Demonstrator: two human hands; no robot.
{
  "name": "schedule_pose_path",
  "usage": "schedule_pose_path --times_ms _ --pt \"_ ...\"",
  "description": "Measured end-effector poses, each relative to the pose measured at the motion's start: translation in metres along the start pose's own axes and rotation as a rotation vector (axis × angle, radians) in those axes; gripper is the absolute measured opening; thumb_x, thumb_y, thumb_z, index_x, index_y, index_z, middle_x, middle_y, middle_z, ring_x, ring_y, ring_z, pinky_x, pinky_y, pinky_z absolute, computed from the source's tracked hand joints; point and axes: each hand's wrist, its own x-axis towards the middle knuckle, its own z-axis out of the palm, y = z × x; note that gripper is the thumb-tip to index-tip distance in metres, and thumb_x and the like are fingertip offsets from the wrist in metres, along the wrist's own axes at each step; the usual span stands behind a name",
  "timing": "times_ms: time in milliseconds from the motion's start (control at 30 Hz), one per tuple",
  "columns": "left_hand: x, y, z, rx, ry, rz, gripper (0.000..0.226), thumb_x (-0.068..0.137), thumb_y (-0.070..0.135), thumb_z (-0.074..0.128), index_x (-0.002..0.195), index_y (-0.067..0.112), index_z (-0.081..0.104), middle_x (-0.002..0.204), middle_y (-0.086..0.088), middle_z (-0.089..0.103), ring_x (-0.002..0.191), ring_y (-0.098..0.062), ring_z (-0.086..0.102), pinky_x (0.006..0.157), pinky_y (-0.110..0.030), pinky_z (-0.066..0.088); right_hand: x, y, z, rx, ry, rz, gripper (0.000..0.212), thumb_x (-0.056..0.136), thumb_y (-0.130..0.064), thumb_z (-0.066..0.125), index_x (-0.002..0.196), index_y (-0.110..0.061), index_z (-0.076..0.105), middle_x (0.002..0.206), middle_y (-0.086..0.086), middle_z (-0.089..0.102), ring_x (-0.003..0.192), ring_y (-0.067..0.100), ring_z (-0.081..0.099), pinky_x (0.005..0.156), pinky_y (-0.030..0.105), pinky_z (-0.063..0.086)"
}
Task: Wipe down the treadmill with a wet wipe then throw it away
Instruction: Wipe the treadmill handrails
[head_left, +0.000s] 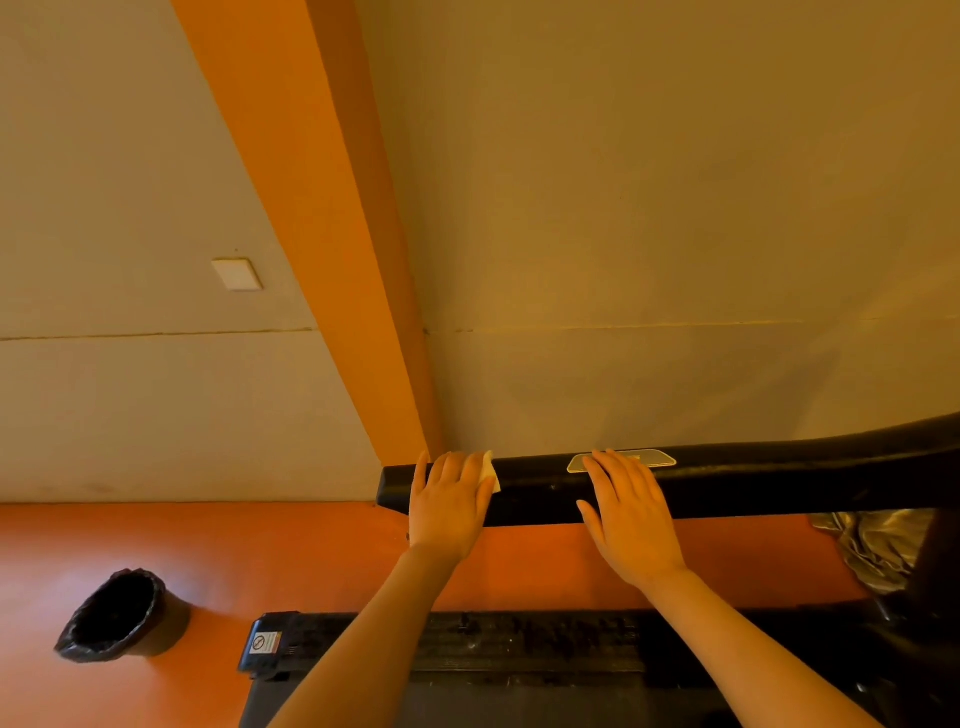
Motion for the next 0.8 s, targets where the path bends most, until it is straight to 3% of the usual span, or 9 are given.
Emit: schedule_pose_path --times_ms 233,433,667,800 --pt "-0.03 -0.017 0.017 -0.044 0.029 -0.029 0.058 0.101 0.051 0.004 0.147 0.027 0.032 0.147 -0.003 0.046 0.139 -0.025 0.039 0.117 -0.054 0.016 0.0 0.002 -0.002 -0.001 -0.019 -0.021 0.053 0.093 -0.042 0.045 0.13 -0.009 0.059 0.132 0.013 0.06 0.124 0.031 0.056 0.105 0.042 0.037" --pt "-0.006 -0.022 -0.004 -0.018 0.003 -0.058 0.077 0.088 0.054 -0.011 0.149 0.031 0.031 0.148 0.004 0.042 0.142 -0.018 0.032 0.12 -0.048 0.006 -0.001 0.001 -0.004 0.006 -0.016 -0.012 0.052 0.1 -0.045 0.039 0.13 -0.009 0.06 0.131 0.013 0.061 0.123 0.031 0.057 0.105 0.041 0.035" --pt "-0.037 -0.026 0.02 -0.074 0.047 -0.094 0.06 0.101 0.052 0.005 0.149 0.025 0.029 0.152 -0.005 0.039 0.143 -0.027 0.031 0.117 -0.051 0.02 -0.001 0.001 -0.006 0.018 -0.054 -0.01 0.058 0.095 -0.046 0.031 0.132 -0.01 0.058 0.133 0.012 0.059 0.125 0.03 0.055 0.106 0.041 0.035" --pt "-0.035 -0.033 0.021 -0.079 0.065 -0.078 0.06 0.101 0.053 0.006 0.15 0.026 0.027 0.153 -0.004 0.038 0.145 -0.026 0.029 0.118 -0.053 0.019 -0.002 0.003 -0.005 0.015 -0.066 -0.008 0.059 0.096 -0.047 0.03 0.131 -0.009 0.058 0.133 0.013 0.059 0.125 0.031 0.055 0.105 0.041 0.035"
